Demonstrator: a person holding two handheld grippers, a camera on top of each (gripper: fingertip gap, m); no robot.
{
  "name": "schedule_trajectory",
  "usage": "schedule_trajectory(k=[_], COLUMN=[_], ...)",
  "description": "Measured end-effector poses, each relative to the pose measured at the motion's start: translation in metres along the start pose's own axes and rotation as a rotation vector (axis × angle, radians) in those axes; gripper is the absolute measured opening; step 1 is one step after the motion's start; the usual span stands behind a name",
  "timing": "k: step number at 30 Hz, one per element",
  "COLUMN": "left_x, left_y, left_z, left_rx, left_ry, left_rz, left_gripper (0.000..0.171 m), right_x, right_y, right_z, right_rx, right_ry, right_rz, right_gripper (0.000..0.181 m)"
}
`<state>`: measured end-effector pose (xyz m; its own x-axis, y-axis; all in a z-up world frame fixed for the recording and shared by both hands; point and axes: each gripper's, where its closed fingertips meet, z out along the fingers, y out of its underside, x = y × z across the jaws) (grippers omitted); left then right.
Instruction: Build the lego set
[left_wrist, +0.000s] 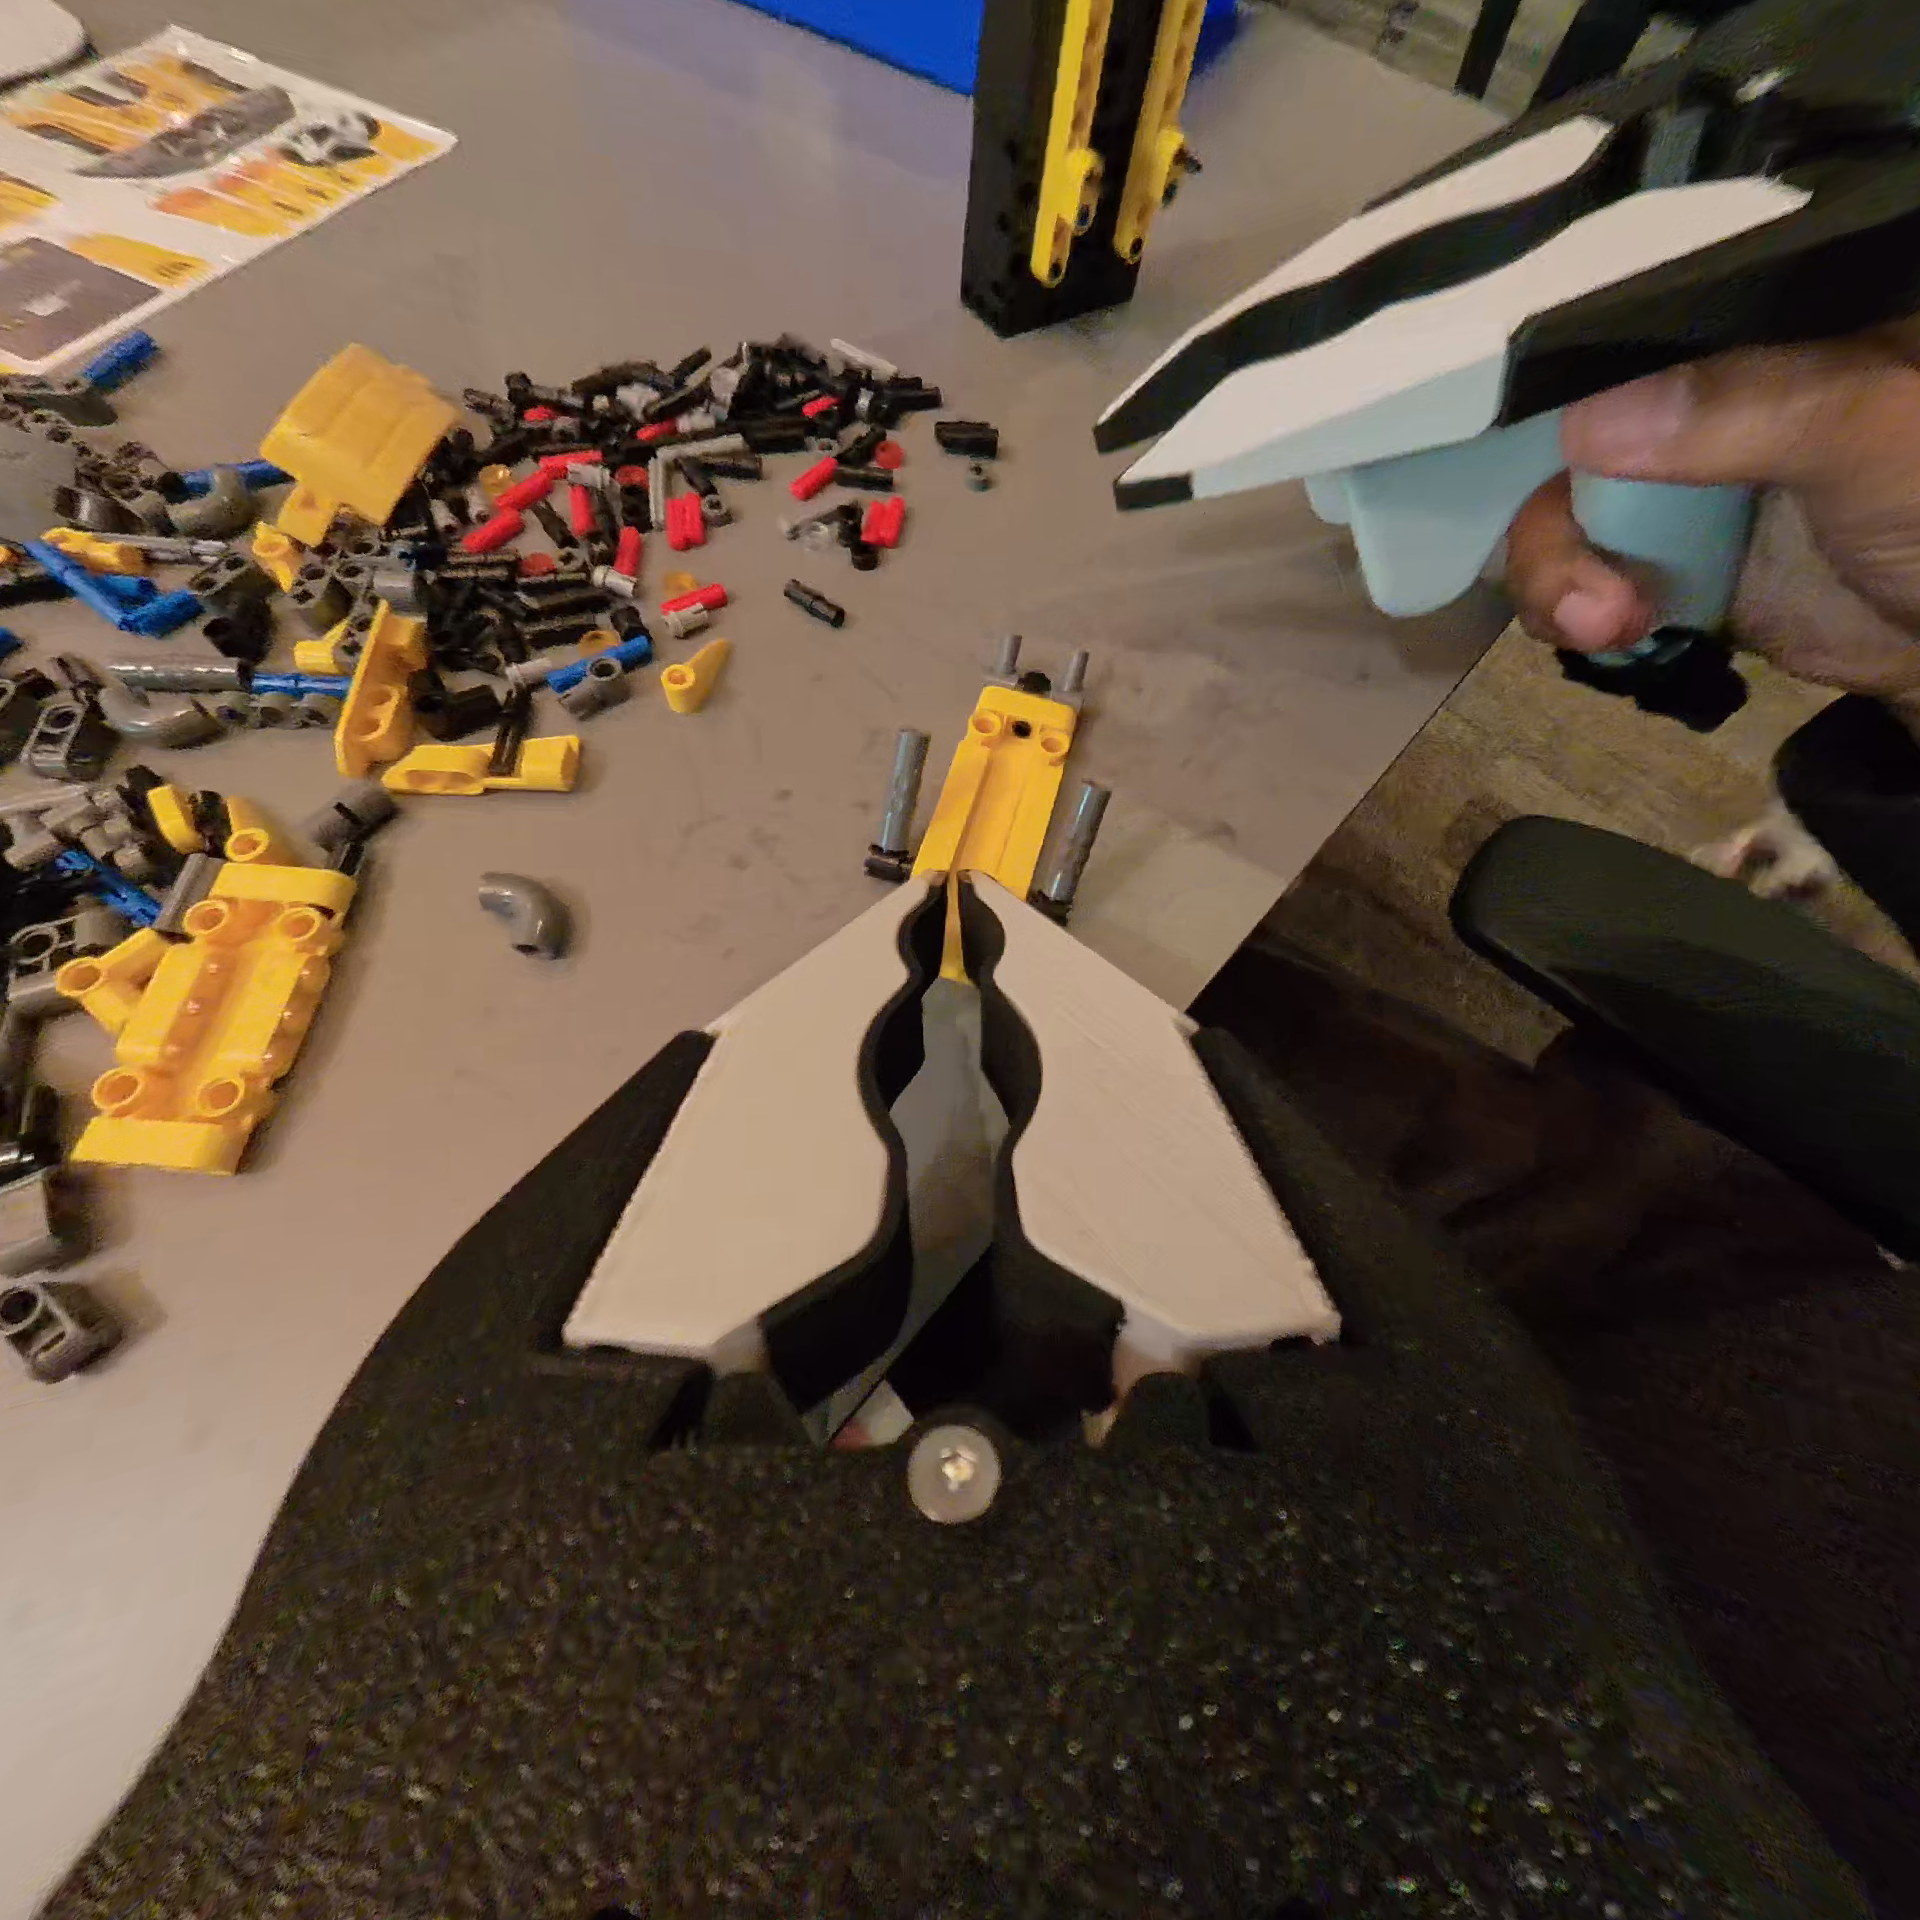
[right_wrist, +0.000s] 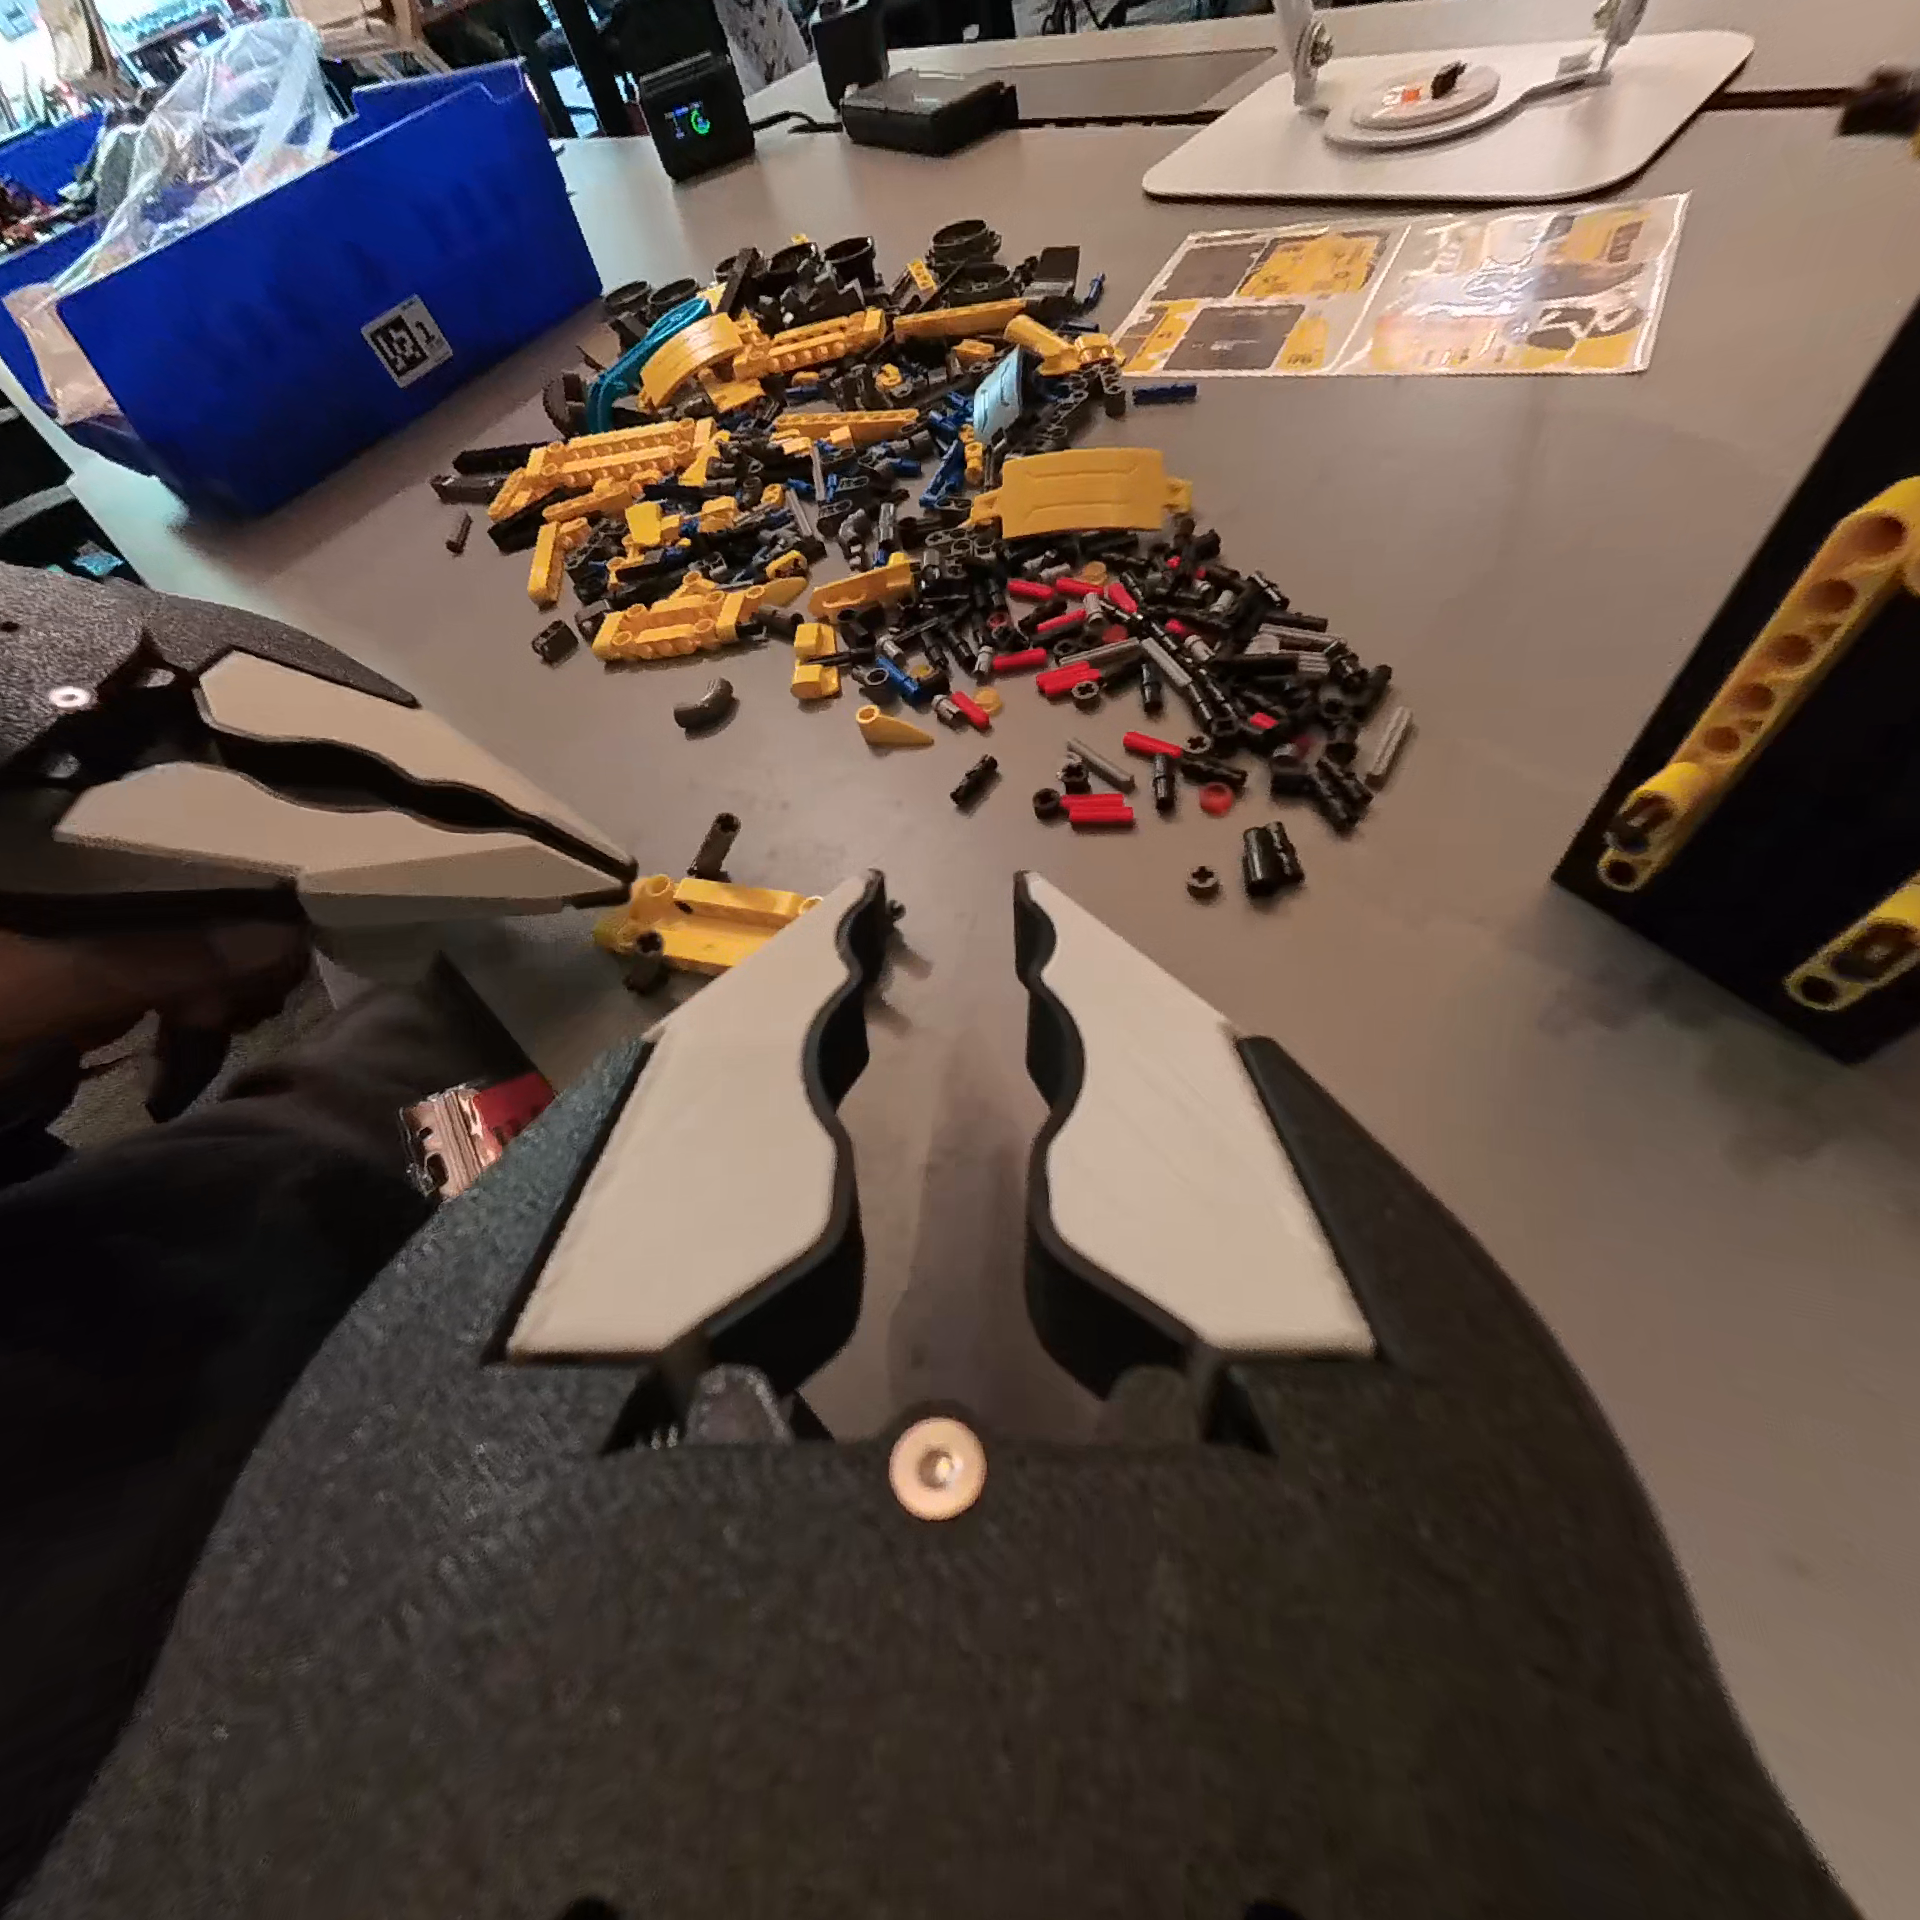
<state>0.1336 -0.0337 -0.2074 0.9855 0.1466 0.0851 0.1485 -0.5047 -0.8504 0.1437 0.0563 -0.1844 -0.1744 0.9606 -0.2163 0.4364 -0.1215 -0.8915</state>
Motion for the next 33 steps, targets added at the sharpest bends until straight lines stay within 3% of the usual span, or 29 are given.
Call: schedule_trajectory(k=[4,9,17,21,26,29,33], left_x=[0.004,0.004,0.004,0.006,0.004,0.004,0.005], left_y=[-0.006,0.002,-0.002,-0.001,0.002,0.003,0.004], left_z=[-0.01,-0.01,-0.004,0.002,0.005,0.005,0.006], left_rx=[0.071,0.055,0.045,0.03,0.017,0.011,-0.01], left_ry=[0.042,0.059,0.057,0.066,0.049,0.043,0.043], left_rz=[-0.008,0.007,0.044,0.056,0.066,0.076,0.104], left_gripper=[0.012,0.021,0.024,0.023,0.022,0.016,0.005], right_x=[-0.005,-0.009,-0.056,-0.078,-0.075,-0.076,-0.083], right_y=[-0.005,-0.005,0.001,0.007,0.017,0.006,-0.032], right_z=[0.001,0.004,0.004,0.006,0.013,0.013,0.006], right_rx=[0.024,0.034,0.022,-0.009,-0.045,-0.001,0.166], right_ry=[-0.029,-0.05,-0.196,-0.284,-0.241,-0.275,-0.468], right_rz=[-0.002,-0.012,-0.051,-0.003,-0.026,0.008,0.263], right_gripper=[0.024,0.024,0.028,0.041,0.042,0.042,0.042])
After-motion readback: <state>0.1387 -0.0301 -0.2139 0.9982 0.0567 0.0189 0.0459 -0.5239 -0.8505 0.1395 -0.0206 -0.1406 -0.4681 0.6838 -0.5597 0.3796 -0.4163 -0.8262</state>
